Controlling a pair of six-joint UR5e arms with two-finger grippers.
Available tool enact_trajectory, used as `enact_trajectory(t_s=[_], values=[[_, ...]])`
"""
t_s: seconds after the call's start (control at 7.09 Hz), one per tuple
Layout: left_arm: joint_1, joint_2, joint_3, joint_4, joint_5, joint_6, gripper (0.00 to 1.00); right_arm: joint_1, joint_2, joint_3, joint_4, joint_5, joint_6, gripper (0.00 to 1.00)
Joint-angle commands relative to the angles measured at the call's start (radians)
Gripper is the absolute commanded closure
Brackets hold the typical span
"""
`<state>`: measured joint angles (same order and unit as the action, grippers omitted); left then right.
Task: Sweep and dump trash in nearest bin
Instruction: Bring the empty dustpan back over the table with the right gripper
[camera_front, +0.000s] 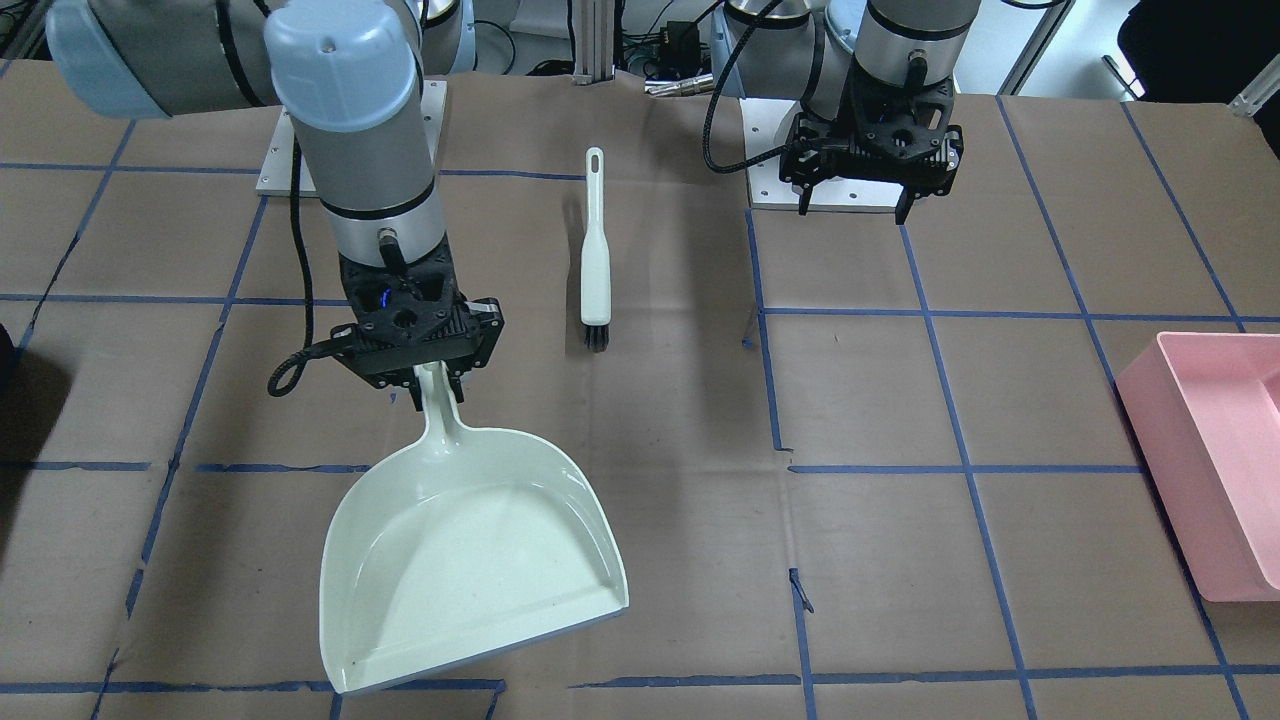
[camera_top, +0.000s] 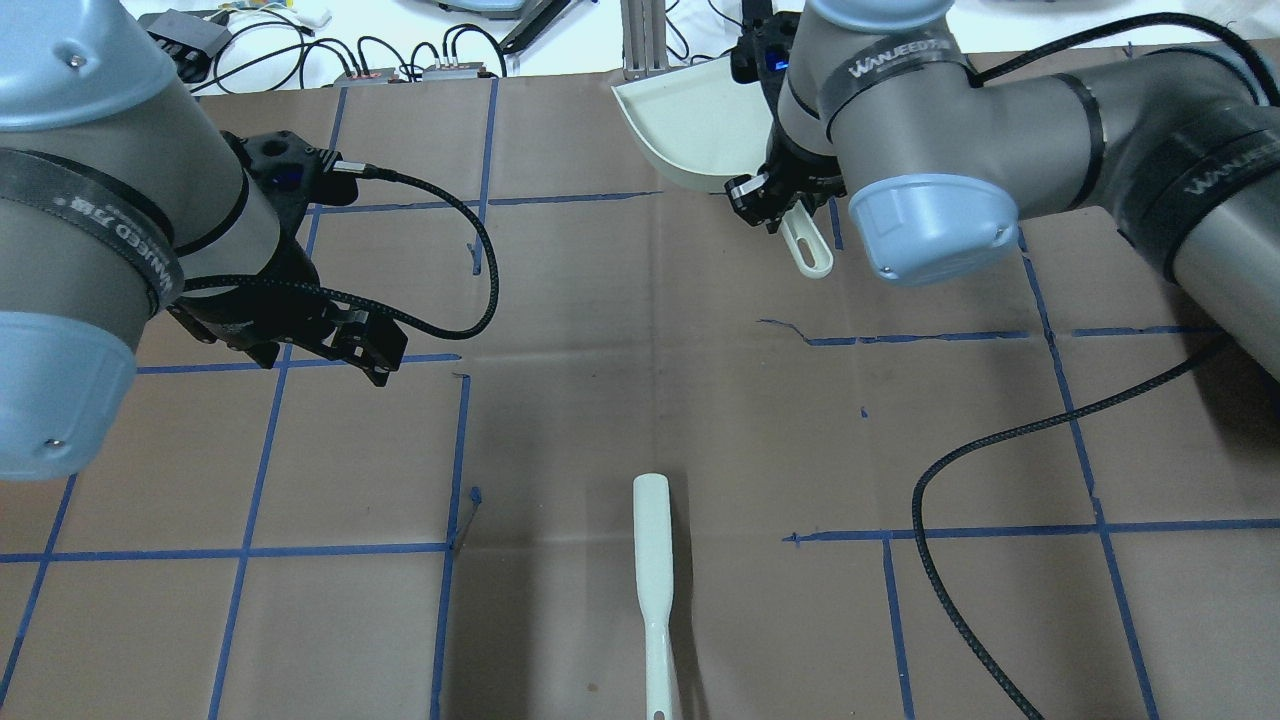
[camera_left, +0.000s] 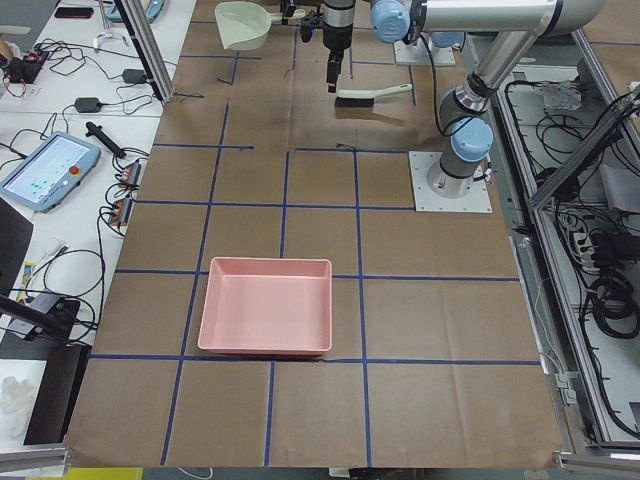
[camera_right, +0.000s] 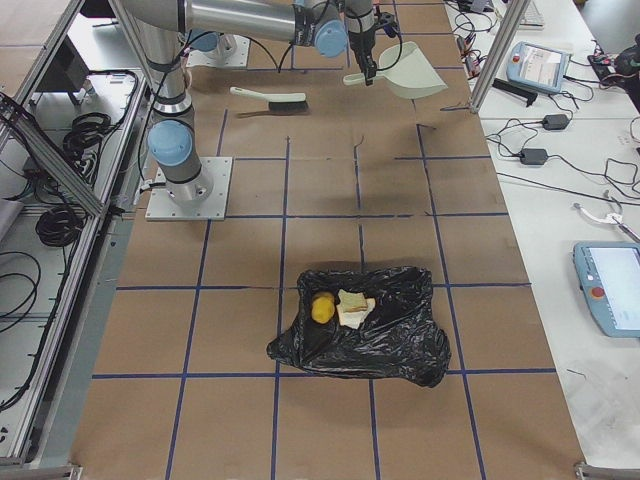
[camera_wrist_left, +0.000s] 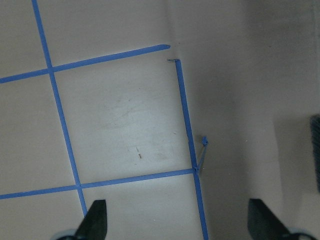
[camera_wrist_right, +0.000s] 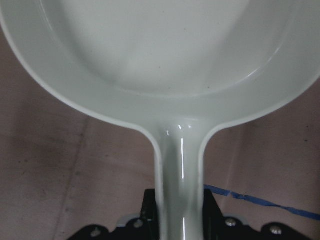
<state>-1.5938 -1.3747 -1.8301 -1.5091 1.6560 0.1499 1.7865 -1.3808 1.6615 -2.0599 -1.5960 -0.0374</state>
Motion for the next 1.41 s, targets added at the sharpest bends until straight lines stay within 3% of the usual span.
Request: enact_trajectory(t_s=[0.0, 0.56, 0.85, 1.27], values=[[0.000, -0.001, -0.001, 0.001, -0.013, -0.024, 0.01, 0.063, 0.043, -0.012, 0.003, 0.002, 0.178, 0.99], [0.000, -0.015, -0.003, 0.024, -0.019, -0.085, 0.01, 0.148, 0.204, -0.156, 0.124, -0.002, 0.315, 0.99], [0.000, -0.001, -0.027, 0.082, -0.096, -0.085, 0.01, 0.183, 0.264, -0.163, 0.129, -0.007, 0.318, 0.99], [0.000, 0.006, -0.049, 0.145, -0.084, -0.078, 0.01, 0.182, 0.327, -0.177, 0.124, -0.002, 0.320, 0.98]])
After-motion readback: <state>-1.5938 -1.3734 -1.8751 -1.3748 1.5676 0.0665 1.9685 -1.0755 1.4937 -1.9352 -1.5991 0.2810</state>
